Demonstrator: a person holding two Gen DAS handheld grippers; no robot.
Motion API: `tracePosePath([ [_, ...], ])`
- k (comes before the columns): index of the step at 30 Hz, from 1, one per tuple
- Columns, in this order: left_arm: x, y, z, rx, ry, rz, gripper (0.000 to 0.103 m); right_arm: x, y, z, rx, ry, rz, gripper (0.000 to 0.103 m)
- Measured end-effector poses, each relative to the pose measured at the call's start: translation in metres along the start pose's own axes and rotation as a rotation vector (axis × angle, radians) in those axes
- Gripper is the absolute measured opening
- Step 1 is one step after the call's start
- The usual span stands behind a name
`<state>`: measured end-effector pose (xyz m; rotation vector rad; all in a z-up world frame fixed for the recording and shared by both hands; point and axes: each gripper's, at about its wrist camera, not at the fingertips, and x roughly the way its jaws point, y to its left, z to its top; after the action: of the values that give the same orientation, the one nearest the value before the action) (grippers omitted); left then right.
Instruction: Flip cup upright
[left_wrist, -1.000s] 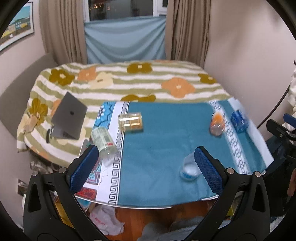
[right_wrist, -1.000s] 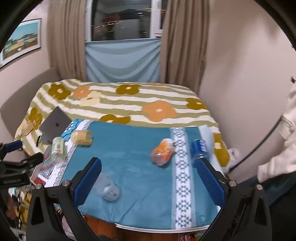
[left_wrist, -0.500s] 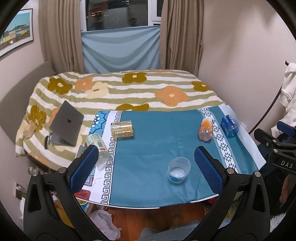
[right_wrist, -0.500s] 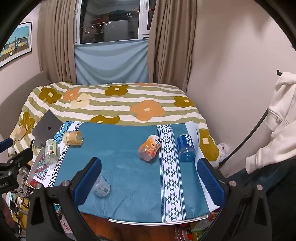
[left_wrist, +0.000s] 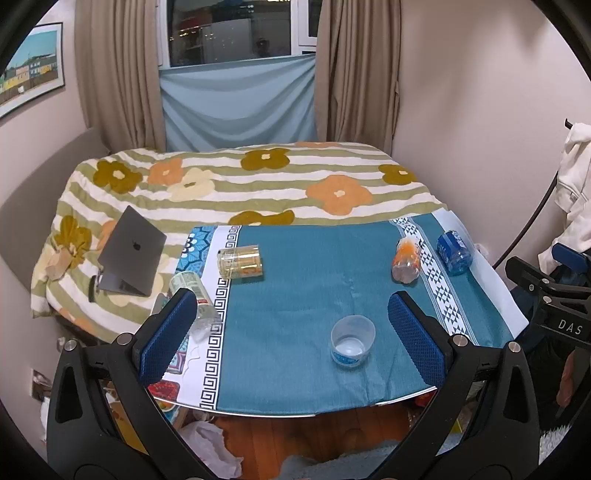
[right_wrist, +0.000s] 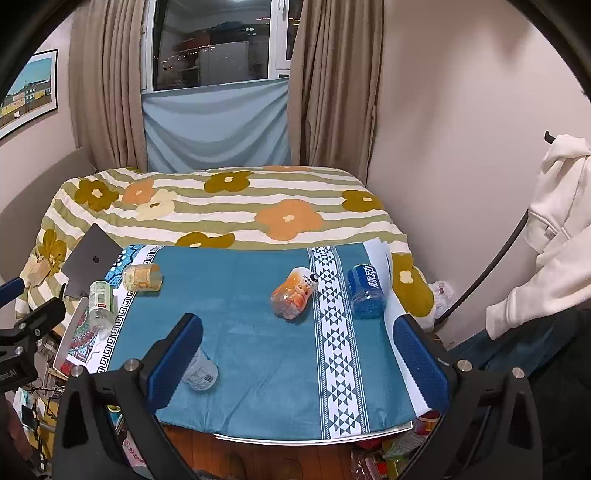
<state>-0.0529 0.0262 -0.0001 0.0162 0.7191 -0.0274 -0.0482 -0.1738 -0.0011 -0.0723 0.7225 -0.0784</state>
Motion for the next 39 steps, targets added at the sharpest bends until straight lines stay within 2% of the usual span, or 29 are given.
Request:
tracePosePath([
  [39,0.000,0.012,0.000,-0.005,-0.008,0.013,0.103,0.001,0.000,0.000,-0.002,0.002,0.004,0.103],
])
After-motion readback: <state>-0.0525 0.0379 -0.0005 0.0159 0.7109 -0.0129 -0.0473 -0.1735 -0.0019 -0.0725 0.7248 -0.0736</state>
